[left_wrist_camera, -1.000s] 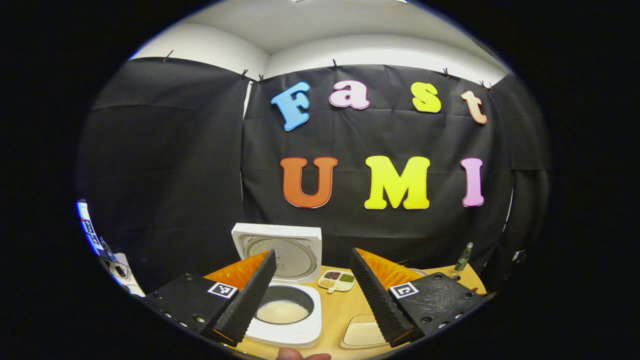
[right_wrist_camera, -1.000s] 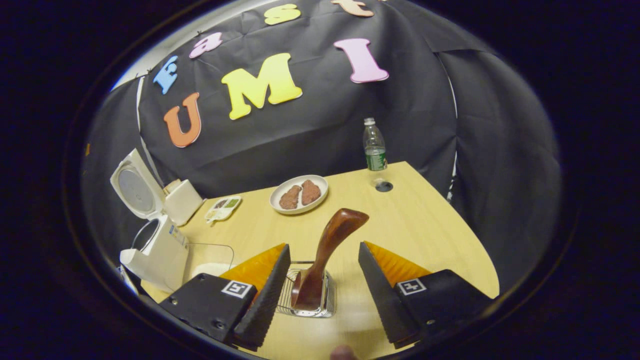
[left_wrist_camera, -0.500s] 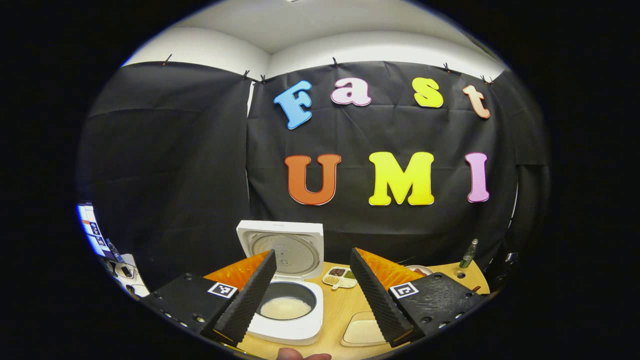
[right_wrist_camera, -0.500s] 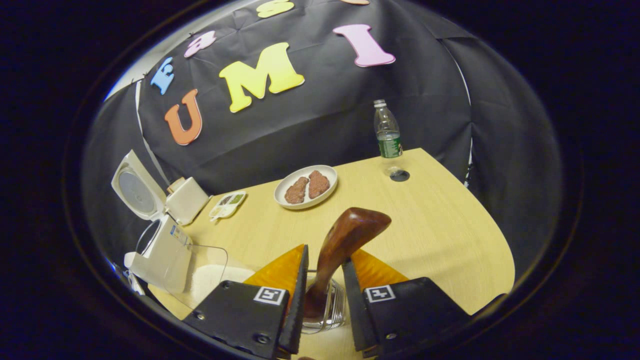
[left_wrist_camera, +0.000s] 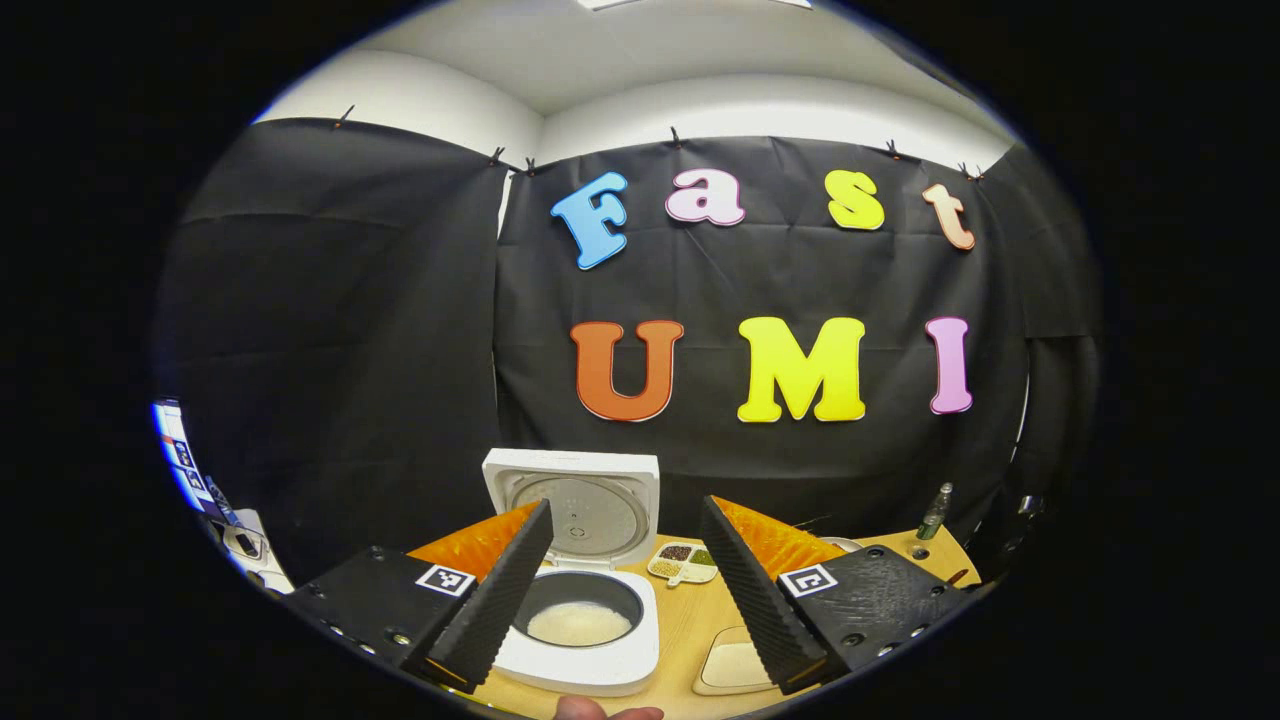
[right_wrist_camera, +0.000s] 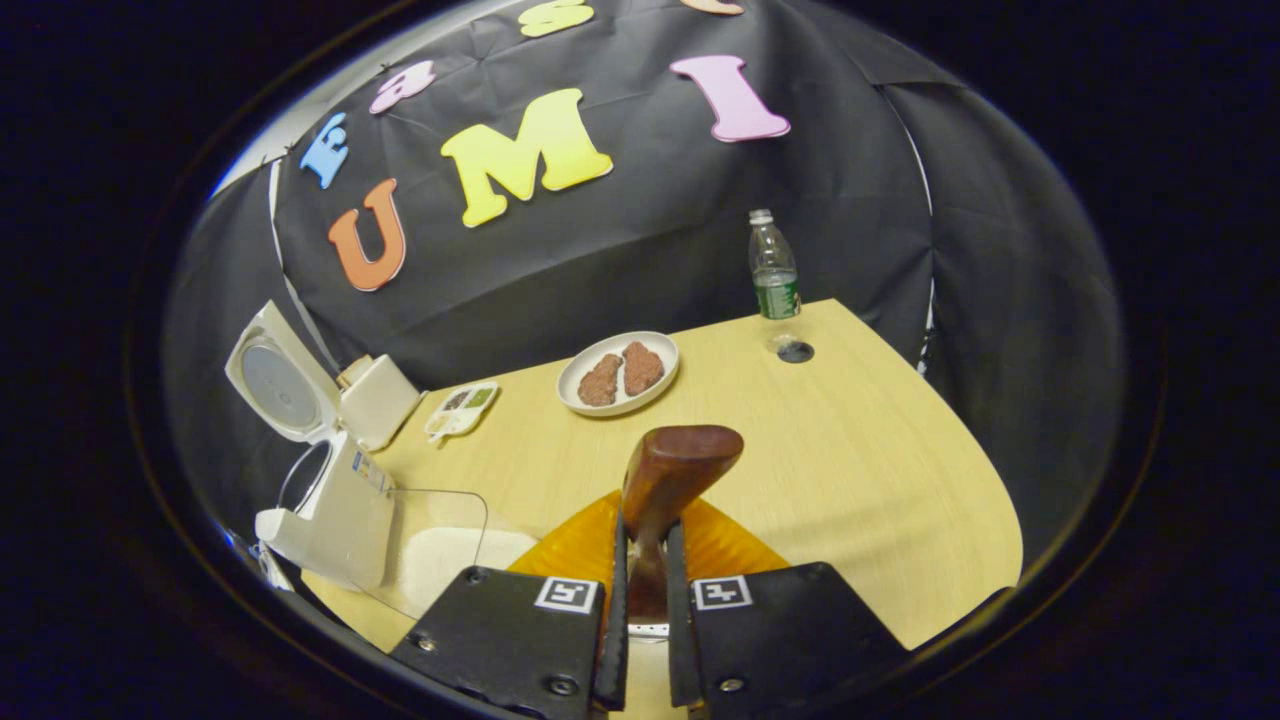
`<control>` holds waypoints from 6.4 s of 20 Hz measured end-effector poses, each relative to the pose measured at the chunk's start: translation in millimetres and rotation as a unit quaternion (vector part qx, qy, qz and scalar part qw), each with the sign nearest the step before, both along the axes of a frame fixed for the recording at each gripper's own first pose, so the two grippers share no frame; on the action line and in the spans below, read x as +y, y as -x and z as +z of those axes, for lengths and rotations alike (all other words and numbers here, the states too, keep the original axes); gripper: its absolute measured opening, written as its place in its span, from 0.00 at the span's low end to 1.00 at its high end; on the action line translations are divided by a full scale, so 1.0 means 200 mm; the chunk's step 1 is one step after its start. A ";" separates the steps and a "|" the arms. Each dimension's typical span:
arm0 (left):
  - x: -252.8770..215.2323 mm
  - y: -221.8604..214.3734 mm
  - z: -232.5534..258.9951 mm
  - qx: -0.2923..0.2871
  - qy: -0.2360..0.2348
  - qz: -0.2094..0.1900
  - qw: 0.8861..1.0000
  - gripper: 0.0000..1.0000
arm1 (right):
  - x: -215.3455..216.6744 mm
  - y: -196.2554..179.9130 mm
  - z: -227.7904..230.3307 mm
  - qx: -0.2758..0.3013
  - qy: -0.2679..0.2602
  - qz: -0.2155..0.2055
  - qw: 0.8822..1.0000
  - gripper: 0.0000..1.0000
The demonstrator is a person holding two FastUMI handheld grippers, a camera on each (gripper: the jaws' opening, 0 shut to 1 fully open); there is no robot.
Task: Close the left gripper, press the button to open the rice cooker; take a wooden spoon from the chopstick holder with the right hand, scoop a spoonful of rice and pour it into the rice cooker, then put the wooden spoon back into the chopstick holder.
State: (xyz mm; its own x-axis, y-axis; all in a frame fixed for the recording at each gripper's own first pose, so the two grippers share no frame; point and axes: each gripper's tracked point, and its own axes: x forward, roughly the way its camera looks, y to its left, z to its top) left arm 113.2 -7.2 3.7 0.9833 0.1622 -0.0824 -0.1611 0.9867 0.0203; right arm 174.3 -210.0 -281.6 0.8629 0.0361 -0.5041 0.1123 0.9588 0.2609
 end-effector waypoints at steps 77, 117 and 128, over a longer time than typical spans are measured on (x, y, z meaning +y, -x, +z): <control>0.85 0.35 -0.33 0.031 0.012 -0.040 0.999 0.95 | 1.28 -0.10 0.84 -0.066 -0.413 -0.048 0.907 0.14; 1.34 0.69 -0.48 0.041 0.021 0.045 0.998 0.95 | 2.57 -0.33 0.87 -0.172 0.220 0.279 0.919 0.15; 1.30 0.71 -0.46 0.035 0.019 0.041 0.998 0.95 | 2.55 -0.27 0.92 -0.180 0.202 0.282 0.920 0.15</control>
